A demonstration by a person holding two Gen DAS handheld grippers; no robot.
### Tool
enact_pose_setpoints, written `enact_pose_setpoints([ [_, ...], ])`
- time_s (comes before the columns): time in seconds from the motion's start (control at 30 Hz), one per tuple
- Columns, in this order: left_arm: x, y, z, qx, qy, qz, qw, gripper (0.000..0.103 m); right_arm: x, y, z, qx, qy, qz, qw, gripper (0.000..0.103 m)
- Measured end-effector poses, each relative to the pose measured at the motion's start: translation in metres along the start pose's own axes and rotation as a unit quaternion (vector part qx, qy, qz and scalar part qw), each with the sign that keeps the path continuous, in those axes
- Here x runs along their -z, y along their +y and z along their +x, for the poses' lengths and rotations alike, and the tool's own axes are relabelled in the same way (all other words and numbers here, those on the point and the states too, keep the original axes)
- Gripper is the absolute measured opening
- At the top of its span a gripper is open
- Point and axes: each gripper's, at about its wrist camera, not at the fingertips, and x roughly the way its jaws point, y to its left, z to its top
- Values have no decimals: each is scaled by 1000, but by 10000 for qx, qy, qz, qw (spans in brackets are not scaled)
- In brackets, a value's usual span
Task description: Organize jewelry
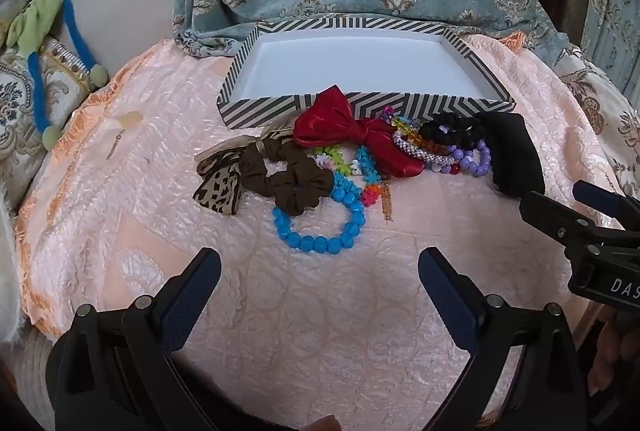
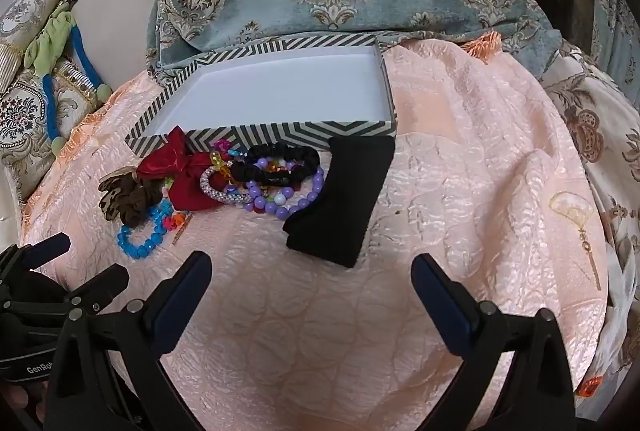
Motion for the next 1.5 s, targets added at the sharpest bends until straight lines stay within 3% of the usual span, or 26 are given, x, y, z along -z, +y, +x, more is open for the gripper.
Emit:
enact_pose_setpoints([
  [1.5,0,0,-1,-49,-48,-5,10000,87,0,0,0,-11,6,-19,10000,102],
])
